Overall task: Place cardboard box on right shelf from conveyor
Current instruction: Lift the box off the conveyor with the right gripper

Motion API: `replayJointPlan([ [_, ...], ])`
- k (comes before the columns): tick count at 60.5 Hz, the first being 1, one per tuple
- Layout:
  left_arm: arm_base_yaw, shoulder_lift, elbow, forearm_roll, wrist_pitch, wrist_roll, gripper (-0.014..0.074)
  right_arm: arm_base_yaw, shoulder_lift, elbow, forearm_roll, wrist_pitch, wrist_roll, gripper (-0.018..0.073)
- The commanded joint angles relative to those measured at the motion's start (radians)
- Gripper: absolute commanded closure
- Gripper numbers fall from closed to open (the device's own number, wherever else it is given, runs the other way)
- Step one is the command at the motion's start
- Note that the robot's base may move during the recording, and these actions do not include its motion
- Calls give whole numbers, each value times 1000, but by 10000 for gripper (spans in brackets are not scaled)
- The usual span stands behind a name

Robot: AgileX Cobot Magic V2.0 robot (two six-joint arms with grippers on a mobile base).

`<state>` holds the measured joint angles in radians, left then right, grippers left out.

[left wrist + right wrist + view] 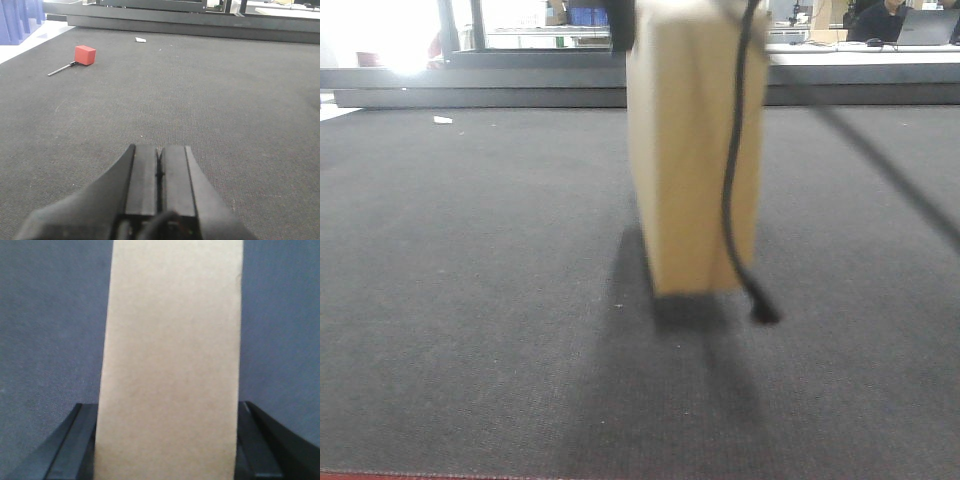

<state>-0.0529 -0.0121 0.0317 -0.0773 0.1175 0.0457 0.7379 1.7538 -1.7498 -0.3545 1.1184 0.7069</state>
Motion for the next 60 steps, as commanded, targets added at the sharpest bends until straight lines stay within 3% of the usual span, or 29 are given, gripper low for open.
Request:
replayJointPlan([
  [1, 2, -15, 8, -6, -84, 0, 713, -24, -100, -30, -41, -45, -93, 351],
  [12, 2, -15, 8, -6, -84, 0, 713, -66, -205, 50, -34, -85, -204, 351],
  [23, 2, -15, 8, -6, -84, 0, 713, -111, -371, 244, 41, -243, -276, 351],
  [46, 2, -15, 8, -6, -84, 0, 713, -153, -786, 671, 50, -457, -277, 351],
  [60, 2, -15, 8, -6, -84, 0, 713, -153, -1018, 838, 50, -473, -277, 351],
])
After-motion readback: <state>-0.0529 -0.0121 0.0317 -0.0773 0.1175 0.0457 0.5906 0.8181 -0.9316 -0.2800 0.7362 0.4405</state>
